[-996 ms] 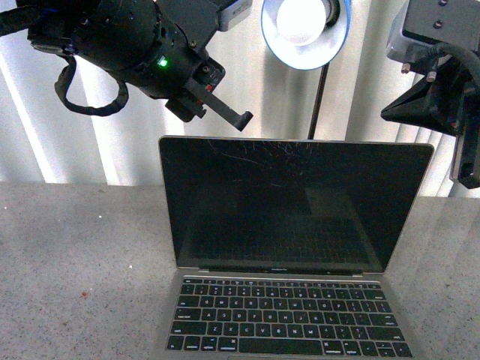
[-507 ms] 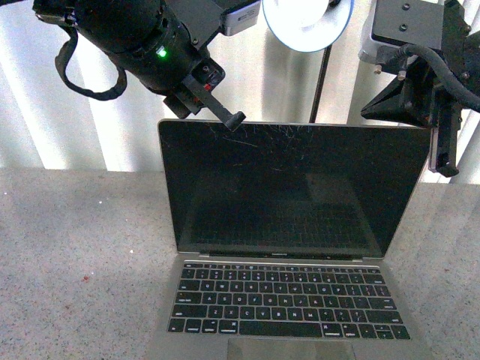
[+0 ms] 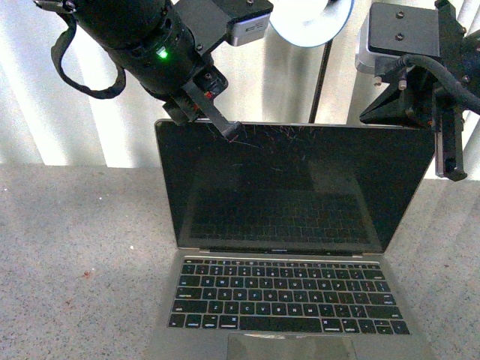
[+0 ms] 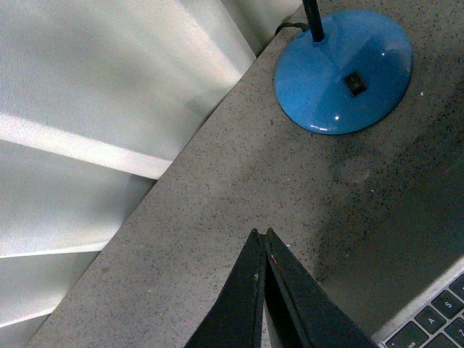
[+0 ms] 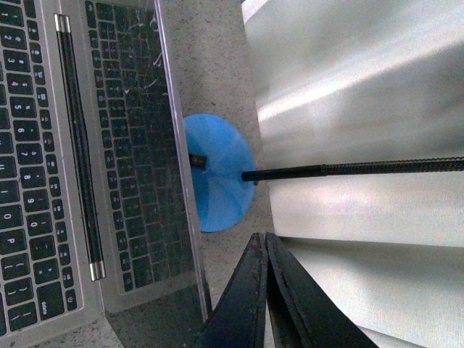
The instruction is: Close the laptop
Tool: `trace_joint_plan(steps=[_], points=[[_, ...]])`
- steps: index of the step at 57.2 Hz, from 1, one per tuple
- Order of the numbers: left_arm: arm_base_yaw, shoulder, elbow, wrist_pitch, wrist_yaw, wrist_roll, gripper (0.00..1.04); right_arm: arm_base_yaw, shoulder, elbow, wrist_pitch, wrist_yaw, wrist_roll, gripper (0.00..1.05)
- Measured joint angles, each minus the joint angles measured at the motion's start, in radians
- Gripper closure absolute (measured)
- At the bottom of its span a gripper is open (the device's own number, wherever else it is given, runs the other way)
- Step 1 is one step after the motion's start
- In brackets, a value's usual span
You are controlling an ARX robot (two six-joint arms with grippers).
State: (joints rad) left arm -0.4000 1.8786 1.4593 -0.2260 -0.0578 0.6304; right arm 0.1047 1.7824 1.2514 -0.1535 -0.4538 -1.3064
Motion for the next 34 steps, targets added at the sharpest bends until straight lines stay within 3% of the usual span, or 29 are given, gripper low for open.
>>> trace_joint_plan(steps=[34], points=[[-0.007,-0.015,-0.026,-0.045,0.005,0.02,1.01,0.006,0.003,0.003,-0.055,0.005,-0.035,1.02]])
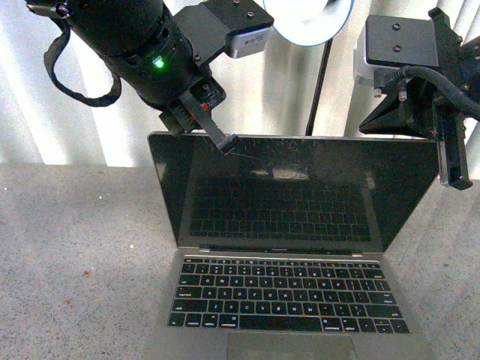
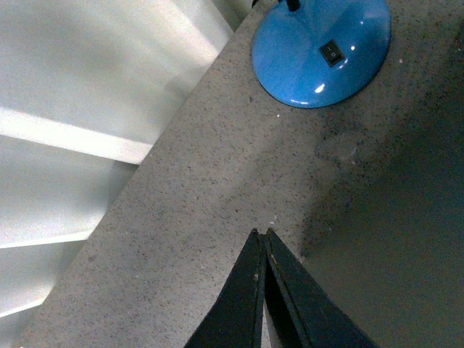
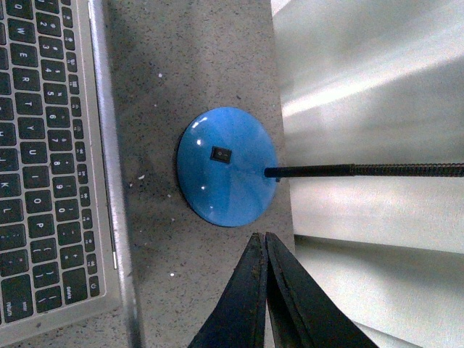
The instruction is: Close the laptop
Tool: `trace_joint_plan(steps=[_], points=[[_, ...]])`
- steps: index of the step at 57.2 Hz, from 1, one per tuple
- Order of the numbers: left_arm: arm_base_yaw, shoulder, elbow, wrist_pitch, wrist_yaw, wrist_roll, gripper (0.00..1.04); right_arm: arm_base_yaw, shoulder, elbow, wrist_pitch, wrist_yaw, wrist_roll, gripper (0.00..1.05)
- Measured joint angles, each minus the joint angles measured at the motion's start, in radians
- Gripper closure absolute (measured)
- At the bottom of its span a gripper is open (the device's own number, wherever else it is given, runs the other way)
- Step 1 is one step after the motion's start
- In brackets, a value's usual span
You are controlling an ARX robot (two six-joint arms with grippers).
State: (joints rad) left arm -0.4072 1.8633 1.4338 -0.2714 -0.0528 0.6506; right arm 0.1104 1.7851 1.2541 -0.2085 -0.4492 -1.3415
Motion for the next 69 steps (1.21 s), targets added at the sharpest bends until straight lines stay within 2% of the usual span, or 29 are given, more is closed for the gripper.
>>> trace_joint_plan(steps=[18,69], points=[[-0.006,-0.022,-0.056,-0.008,0.002,0.0,1.01,0.002,-0.028,-0.058,-0.051,0.0,-0.039,1.02],[-0.023,-0.058,-0.177,0.024,0.031,-0.029,1.01,0.04,-0.078,-0.169,-0.047,0.019,-0.051,1.02]])
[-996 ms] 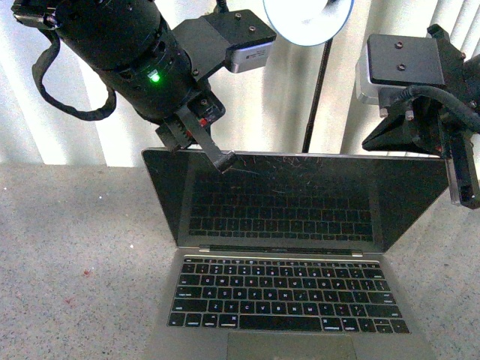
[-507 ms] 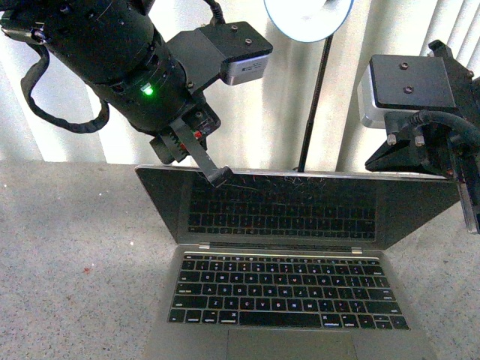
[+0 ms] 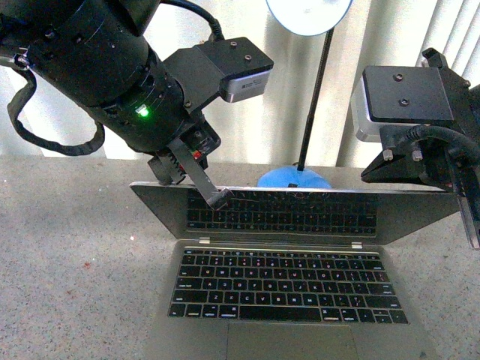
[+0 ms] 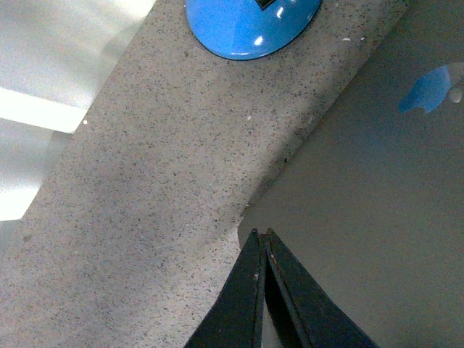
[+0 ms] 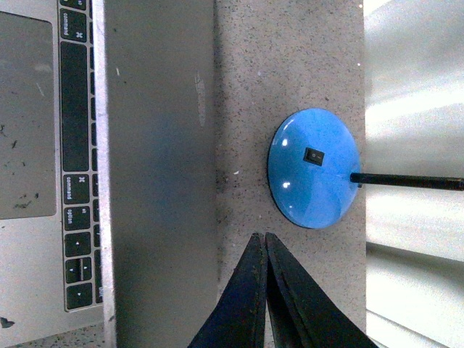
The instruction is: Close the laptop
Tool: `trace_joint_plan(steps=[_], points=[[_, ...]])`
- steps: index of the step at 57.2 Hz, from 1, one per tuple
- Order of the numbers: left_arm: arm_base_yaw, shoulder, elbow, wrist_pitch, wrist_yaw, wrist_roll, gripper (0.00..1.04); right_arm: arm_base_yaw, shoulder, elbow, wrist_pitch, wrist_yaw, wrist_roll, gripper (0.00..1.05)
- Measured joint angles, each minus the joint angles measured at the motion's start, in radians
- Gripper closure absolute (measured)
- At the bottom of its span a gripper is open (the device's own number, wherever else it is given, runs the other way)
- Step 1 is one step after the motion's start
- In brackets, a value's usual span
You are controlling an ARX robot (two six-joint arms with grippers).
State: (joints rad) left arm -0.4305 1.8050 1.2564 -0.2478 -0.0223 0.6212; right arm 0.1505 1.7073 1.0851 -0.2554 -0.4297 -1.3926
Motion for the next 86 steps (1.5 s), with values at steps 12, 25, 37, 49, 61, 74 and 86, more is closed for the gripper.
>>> trace_joint_plan(steps=[12,25,37,49,61,74,86], points=[[-0.006,-0.005,-0.031,0.01,0.008,-0.014,1.01,0.001,-0.002,-0.023,-0.002,0.007,-0.013,1.02],[-0.013,-0.006,-0.056,0.024,0.019,-0.027,1.01,0.001,-0.001,-0.04,0.0,0.01,-0.026,1.02],[-0.018,-0.006,-0.075,0.035,0.026,-0.042,1.01,0.001,0.0,-0.064,0.005,0.01,-0.031,1.02],[-0.019,-0.006,-0.09,0.043,0.032,-0.05,1.01,0.001,0.004,-0.074,0.009,0.01,-0.035,1.02],[-0.027,-0.005,-0.106,0.058,0.046,-0.069,1.01,0.003,0.008,-0.089,0.015,0.013,-0.04,1.02],[-0.032,-0.001,-0.122,0.071,0.053,-0.079,1.01,0.008,0.019,-0.094,0.018,0.014,-0.042,1.02],[-0.032,0.007,-0.135,0.087,0.061,-0.096,1.01,0.014,0.023,-0.101,0.021,0.019,-0.044,1.02]])
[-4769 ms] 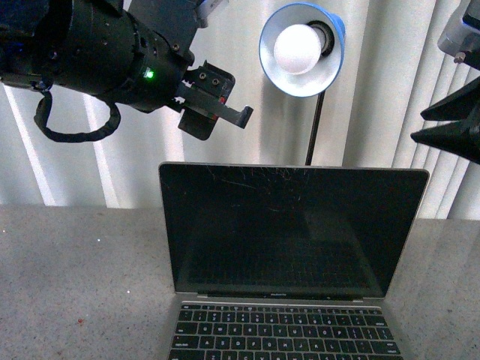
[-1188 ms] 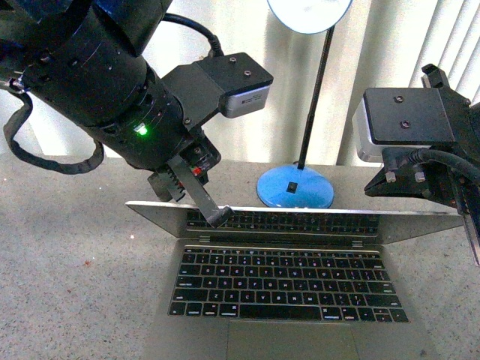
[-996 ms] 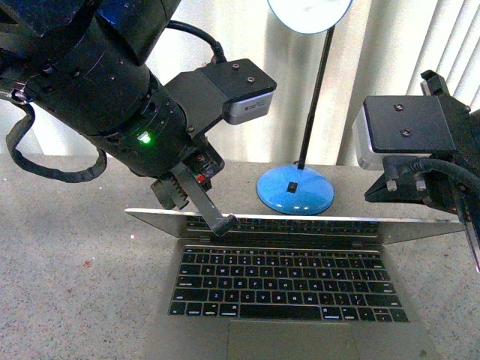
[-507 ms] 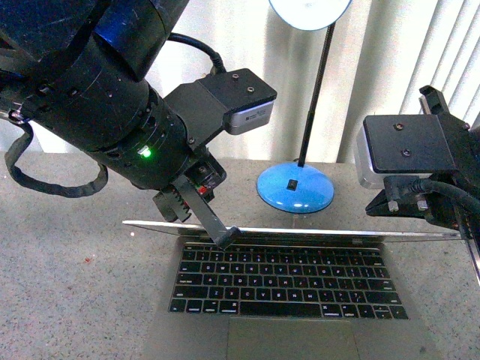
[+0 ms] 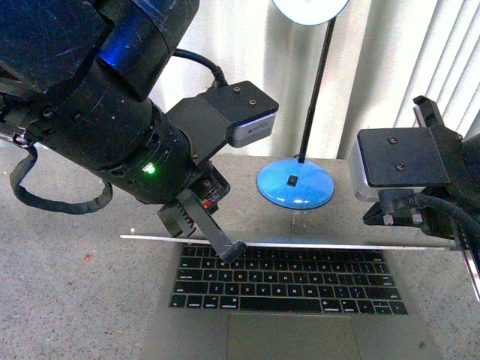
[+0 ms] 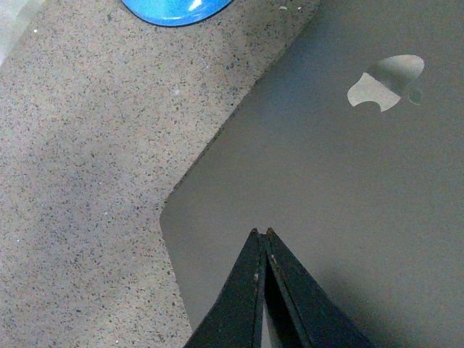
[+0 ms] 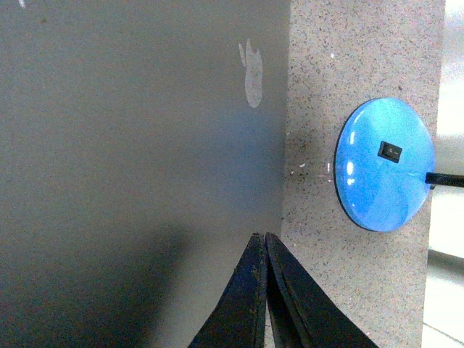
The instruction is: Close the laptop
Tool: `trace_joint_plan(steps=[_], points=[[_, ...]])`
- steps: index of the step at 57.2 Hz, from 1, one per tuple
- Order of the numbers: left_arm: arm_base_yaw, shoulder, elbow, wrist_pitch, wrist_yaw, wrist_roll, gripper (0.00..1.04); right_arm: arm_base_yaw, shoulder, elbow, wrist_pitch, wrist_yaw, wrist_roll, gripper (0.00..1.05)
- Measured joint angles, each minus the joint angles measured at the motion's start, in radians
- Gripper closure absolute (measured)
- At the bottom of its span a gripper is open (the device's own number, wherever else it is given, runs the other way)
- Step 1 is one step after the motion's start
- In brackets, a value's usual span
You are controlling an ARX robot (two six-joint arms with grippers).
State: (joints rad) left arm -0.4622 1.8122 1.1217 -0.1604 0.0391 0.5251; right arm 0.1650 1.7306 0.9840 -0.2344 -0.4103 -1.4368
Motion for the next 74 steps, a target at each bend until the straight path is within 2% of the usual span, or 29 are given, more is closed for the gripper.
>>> trace_joint_plan(steps=[74], points=[[-0.011,0.048,-0.087,0.085,0.04,-0.041,1.01,0.031,0.05,-0.073,0.048,0.022,-0.014,1.02]])
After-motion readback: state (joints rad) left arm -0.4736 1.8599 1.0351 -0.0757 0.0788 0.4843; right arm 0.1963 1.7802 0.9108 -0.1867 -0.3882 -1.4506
